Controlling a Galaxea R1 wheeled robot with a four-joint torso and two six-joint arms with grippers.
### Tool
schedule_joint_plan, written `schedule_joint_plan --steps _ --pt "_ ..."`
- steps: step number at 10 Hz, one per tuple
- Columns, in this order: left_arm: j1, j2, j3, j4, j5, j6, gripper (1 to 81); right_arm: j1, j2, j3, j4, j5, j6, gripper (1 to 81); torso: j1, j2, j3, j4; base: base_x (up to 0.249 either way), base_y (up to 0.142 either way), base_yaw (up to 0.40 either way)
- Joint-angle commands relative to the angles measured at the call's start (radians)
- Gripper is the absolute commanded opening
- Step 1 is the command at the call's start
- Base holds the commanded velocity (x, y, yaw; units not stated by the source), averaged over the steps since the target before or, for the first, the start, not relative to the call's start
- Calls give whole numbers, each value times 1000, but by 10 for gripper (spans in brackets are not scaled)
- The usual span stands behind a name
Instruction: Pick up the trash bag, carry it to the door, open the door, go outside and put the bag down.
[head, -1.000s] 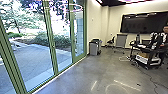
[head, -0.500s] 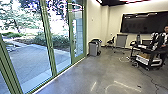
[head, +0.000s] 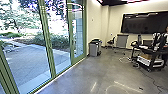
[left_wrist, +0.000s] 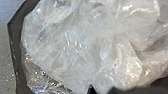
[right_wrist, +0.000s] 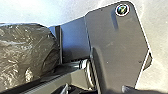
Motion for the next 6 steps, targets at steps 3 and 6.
schedule_joint_plan --steps 3,6 --pt "-59 -8 -3 7 69 5 10 48 5 4 -9 -53 -4 811 0 0 0 0 136 0 0" --pt "-59 -6 -3 7 61 5 10 48 5 4 -9 -53 -2 811 0 0 0 0 136 0 0"
